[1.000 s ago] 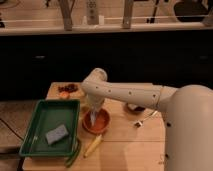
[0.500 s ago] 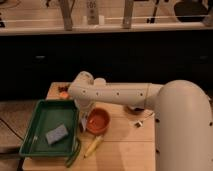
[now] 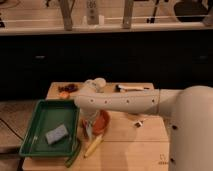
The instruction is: Wipe red bowl with towel
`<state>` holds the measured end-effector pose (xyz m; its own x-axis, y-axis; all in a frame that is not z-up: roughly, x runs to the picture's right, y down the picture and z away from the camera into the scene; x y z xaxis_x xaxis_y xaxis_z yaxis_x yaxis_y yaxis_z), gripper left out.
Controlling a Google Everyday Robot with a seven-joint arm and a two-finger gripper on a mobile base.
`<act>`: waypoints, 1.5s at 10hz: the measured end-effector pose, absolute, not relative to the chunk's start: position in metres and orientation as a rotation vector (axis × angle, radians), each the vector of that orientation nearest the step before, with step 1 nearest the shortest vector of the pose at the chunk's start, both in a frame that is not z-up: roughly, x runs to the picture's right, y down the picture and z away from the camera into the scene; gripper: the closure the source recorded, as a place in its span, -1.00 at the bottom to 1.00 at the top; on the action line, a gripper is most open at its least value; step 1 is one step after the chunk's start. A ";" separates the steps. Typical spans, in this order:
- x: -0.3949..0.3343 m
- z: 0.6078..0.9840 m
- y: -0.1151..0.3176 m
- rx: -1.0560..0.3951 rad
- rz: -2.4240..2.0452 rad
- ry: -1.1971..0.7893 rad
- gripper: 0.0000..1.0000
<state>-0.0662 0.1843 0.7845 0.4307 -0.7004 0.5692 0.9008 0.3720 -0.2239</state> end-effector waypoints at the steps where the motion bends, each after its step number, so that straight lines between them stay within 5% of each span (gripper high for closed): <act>1: -0.052 0.786 0.184 -0.559 -1.041 -0.407 1.00; 9: -0.045 0.832 0.122 -0.555 -0.939 -0.325 1.00; 15: -0.103 0.807 0.161 -0.560 -1.114 -0.383 1.00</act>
